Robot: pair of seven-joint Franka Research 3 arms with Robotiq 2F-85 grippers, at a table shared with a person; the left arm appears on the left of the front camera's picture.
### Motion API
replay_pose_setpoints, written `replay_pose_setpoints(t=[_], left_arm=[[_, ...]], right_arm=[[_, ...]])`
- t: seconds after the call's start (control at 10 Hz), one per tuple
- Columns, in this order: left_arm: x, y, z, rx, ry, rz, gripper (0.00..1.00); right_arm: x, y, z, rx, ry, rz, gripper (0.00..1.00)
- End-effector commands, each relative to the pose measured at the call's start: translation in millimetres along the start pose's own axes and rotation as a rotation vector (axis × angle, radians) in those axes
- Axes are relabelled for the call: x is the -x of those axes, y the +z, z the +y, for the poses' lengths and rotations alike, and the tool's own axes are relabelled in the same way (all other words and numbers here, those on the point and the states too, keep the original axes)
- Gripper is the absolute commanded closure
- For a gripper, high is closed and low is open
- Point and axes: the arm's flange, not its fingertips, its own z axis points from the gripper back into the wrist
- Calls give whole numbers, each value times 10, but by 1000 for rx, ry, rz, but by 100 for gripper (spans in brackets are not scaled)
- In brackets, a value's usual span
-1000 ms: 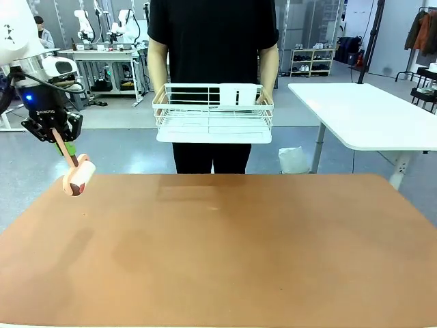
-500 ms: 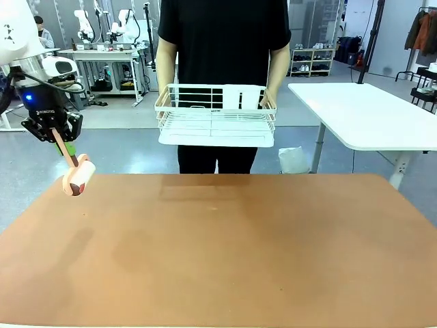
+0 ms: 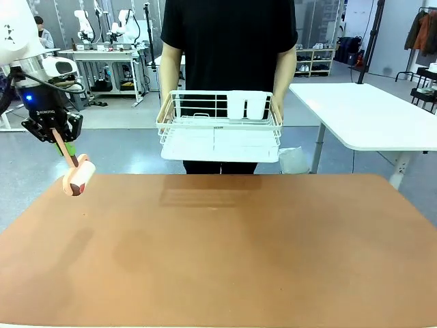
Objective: Clean the table.
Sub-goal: Place the Lint Roller down when the Dish drying rack is positioned in the middle of the table.
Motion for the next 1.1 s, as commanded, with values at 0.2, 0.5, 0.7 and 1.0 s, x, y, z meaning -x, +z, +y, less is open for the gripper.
replay_pose_setpoints(t=[0.2,0.5,0.7,1.0], left_arm=[[1,20,26,-14,-16,-1,79],[1,20,26,-14,-16,-1,79],[1,20,26,-14,-16,-1,79],[1,20,26,-14,-16,-1,79]], right_arm=[[26,-5,34,-11,1,-3,0],[26,-5,34,-11,1,-3,0],[26,-5,34,-11,1,-3,0],[26,-5,34,-11,1,-3,0]])
